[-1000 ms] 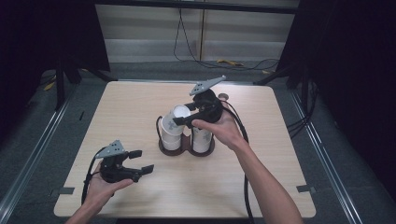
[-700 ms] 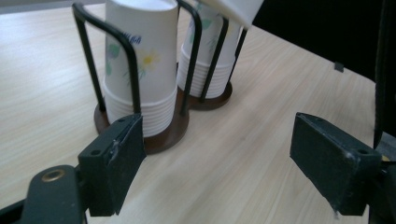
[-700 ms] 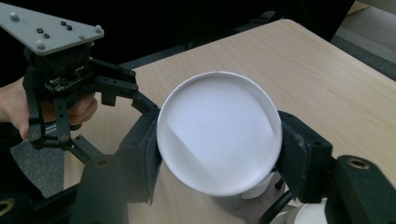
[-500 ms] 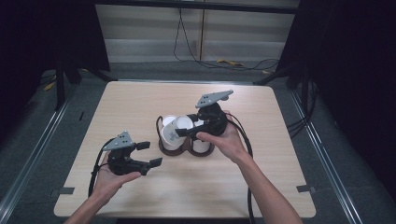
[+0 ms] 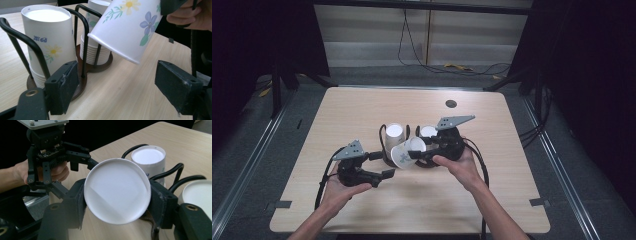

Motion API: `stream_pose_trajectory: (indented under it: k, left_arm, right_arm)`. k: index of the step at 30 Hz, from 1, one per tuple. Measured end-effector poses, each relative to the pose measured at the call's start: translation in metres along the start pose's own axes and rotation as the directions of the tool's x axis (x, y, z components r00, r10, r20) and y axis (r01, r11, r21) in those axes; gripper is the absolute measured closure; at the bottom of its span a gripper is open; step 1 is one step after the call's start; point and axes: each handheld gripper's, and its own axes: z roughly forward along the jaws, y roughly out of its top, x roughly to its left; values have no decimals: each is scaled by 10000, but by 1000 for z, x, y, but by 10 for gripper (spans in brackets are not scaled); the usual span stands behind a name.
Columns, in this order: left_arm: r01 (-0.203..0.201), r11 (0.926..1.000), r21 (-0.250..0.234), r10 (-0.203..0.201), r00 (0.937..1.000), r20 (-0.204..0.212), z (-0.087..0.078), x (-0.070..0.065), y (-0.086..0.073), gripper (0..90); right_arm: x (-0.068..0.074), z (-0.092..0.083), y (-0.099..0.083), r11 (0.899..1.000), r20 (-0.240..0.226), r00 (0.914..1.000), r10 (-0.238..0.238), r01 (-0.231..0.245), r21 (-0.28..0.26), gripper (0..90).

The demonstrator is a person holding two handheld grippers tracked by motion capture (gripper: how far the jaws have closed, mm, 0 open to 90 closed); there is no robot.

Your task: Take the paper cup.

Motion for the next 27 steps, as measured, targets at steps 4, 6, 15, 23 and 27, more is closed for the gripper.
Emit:
stream_pose_trajectory:
  k: [4, 6, 15, 23, 27]
  left_arm:
    - [-11, 10000, 30, 10, 9999, 101, 1, -1, -5, 186]
    - [-18, 10000, 54, 17, 9999, 172, 2, -1, -6, 183]
    - [-11, 9999, 109, 7, 9993, 380, 7, -5, -11, 178]
    - [-126, 9999, 15, 125, 9990, 433, 9, -7, -13, 161]
    - [-119, 9997, -199, 129, 9987, 500, 6, -7, -13, 166]
  right_arm:
    - [0, 1, -13, 9997, -49, 9998, 181, -182, -182, 382]
    - [0, 1, -17, 9992, -131, 9995, 276, -279, -274, 381]
    - [4, 4, -29, 9976, -385, 9984, 416, -436, -534, 382]
    - [5, 8, -37, 9963, -569, 9968, 565, -600, -617, 381]
    - [4, 10, -40, 9940, -830, 9937, 754, -815, -729, 381]
